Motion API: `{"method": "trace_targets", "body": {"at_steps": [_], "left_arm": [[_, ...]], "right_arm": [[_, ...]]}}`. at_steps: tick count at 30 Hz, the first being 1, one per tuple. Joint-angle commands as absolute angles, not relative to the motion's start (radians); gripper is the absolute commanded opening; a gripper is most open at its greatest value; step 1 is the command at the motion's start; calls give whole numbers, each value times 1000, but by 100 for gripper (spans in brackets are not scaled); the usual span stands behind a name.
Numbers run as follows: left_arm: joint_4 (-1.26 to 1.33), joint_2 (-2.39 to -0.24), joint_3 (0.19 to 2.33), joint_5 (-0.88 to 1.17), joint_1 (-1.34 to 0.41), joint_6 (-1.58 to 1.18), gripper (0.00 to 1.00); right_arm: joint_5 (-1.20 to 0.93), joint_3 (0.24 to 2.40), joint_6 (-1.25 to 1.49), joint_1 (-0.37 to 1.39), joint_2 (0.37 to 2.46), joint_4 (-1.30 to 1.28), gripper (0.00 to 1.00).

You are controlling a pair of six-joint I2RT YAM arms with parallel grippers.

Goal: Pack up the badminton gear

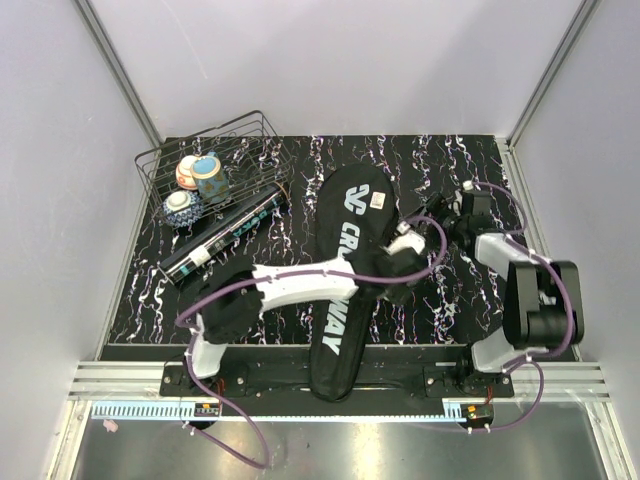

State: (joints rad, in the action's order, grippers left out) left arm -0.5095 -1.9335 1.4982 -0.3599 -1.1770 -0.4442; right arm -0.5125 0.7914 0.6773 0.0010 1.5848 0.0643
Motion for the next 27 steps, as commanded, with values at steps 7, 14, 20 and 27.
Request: {"method": "trace_targets", "body": {"at_steps": [7,14,20,27], "left_arm": [[-913,-2236,1805,-745,-1295,-529,90],[-971,-2301,1825,-772,-1296,-564,61],[-968,-2345,1819,-746,-1295,-563,49],[-899,-2275,1760,-718,-1286,-514,0]], "right_arm": [[-336,719,706,-198,1240,-153,91],[-350,696,689,-212,1155,-164,92],[-385,672,698,-210,1173,-144,91],[-521,684,658,-212,1308,-120,92]]}}
